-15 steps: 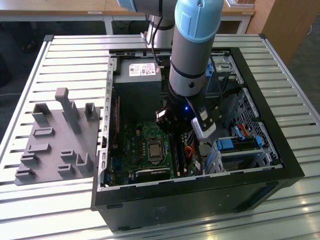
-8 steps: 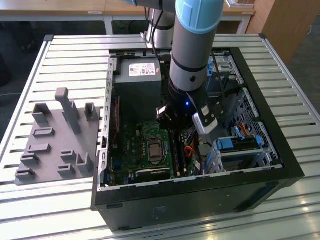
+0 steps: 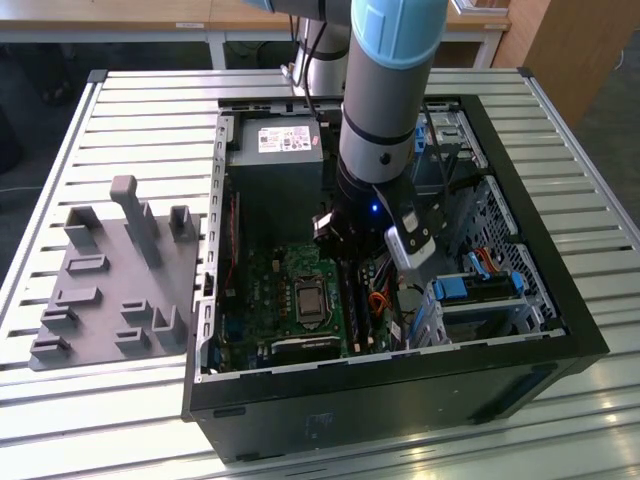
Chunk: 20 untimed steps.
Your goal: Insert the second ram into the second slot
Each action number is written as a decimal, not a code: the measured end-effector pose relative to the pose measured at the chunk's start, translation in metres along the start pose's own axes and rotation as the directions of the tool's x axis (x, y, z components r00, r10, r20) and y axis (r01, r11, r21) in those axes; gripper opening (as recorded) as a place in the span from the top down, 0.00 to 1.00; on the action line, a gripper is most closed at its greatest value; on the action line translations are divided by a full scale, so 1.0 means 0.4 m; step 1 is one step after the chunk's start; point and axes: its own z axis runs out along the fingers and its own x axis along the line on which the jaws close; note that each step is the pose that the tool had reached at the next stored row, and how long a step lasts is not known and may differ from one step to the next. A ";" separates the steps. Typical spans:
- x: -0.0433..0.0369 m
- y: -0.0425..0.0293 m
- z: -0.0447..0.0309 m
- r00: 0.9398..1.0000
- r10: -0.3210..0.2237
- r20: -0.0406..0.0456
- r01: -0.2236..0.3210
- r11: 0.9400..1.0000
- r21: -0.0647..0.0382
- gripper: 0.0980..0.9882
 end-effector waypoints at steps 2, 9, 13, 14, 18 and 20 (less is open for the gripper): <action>0.000 0.000 0.002 1.000 0.000 0.000 0.000 1.000 0.000 0.99; 0.000 0.000 0.018 1.000 0.000 0.000 0.000 1.000 0.000 0.99; 0.000 0.000 0.025 1.000 0.000 0.000 0.000 1.000 0.001 0.99; 0.000 0.000 0.028 1.000 0.000 0.000 0.000 1.000 0.000 0.99; 0.000 0.001 0.025 1.000 0.000 0.001 0.000 1.000 -0.003 0.99; 0.000 0.000 0.010 1.000 0.000 0.000 0.000 1.000 0.000 0.99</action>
